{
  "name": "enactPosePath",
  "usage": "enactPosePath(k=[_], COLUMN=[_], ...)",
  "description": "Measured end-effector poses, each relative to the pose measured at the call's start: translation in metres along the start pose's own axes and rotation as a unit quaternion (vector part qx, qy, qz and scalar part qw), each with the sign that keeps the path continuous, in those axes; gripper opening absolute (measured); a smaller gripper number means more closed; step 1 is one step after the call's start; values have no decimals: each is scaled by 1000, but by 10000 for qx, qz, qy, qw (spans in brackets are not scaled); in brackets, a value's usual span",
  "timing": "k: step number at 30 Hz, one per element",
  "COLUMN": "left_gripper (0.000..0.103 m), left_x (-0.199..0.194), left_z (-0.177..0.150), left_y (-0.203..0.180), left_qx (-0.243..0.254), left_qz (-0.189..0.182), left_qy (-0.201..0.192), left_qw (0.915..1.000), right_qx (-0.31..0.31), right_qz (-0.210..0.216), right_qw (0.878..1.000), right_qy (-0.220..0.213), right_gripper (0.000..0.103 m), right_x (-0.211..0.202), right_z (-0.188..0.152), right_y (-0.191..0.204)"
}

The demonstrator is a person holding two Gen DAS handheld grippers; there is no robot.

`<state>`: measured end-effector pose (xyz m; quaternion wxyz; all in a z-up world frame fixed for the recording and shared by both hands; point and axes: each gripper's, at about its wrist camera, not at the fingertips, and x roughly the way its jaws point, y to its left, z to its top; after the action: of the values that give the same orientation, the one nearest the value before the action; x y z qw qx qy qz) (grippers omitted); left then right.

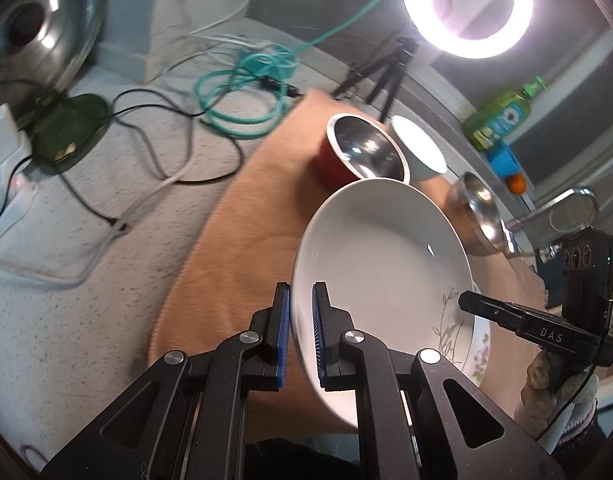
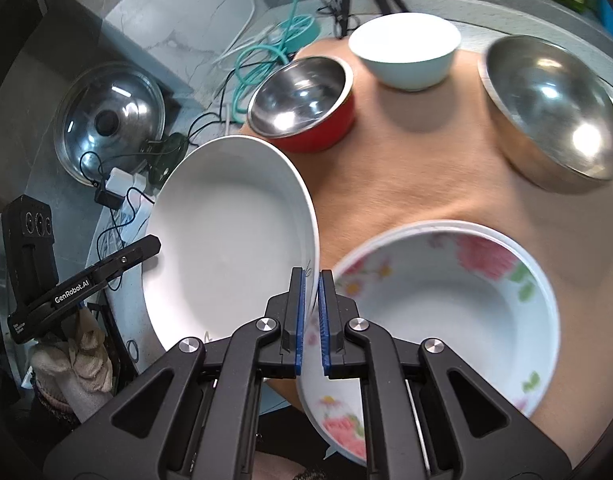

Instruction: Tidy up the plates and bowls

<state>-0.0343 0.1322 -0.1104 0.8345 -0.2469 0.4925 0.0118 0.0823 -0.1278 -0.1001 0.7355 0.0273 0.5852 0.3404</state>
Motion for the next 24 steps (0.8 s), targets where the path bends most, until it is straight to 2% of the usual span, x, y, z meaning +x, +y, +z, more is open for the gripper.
enactPosePath(k=[8, 15, 24], left_gripper=[9, 9, 9], left_x=[16, 32, 52], left_z=[-2, -9, -18], left_y=[-38, -70, -98], left_qx=[481, 940, 1326], left_qz=[-300, -492, -612], left_qy=[231, 490, 724], left_qw=[9981, 9931, 9866], right_qx=[459, 868, 1267], right_qz=[-210, -396, -628], right_qw=[9986, 9950, 9895], right_qy=[-179, -297, -311], right_gripper=[6, 6, 6], right_x=[-31, -50, -59], right_z=[-22, -44, -71], right_y=[-33, -59, -85])
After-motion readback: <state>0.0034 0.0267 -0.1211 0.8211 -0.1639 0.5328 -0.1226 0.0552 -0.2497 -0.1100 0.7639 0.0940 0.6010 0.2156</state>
